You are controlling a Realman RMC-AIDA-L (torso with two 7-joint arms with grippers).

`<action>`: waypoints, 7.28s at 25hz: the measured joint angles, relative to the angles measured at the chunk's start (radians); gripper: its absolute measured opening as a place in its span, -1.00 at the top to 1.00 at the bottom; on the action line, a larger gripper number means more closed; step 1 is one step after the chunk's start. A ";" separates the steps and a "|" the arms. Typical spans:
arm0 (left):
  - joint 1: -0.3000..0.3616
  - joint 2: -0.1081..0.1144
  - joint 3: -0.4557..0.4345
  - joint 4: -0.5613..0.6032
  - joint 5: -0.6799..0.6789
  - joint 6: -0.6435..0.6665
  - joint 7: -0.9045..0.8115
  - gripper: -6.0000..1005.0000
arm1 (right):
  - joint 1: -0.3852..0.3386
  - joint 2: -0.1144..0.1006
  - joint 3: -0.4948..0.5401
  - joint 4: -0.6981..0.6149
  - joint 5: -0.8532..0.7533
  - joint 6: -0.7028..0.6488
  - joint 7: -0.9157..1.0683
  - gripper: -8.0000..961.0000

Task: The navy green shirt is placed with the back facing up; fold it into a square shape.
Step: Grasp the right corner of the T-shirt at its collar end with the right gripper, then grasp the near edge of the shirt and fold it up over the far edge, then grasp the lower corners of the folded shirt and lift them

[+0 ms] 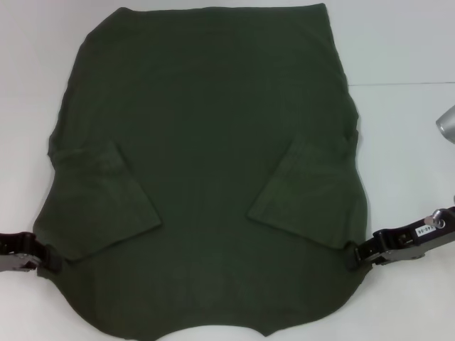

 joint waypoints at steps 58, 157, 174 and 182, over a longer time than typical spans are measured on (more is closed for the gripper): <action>-0.079 0.075 -0.112 0.070 -0.121 0.271 0.048 0.90 | -0.056 -0.099 0.337 -0.144 0.013 -0.250 -0.197 0.79; 0.015 -0.067 0.238 -0.044 -0.402 -0.535 0.415 -0.58 | -0.083 -0.039 0.177 -0.081 0.293 0.256 -0.389 -0.77; 0.019 -0.076 0.247 -0.044 -0.357 -0.565 0.409 -0.54 | -0.083 -0.035 0.176 -0.078 0.286 0.256 -0.391 -0.77; 0.020 -0.077 0.248 -0.045 -0.359 -0.566 0.413 -0.41 | -0.083 -0.036 0.176 -0.078 0.286 0.253 -0.390 -0.76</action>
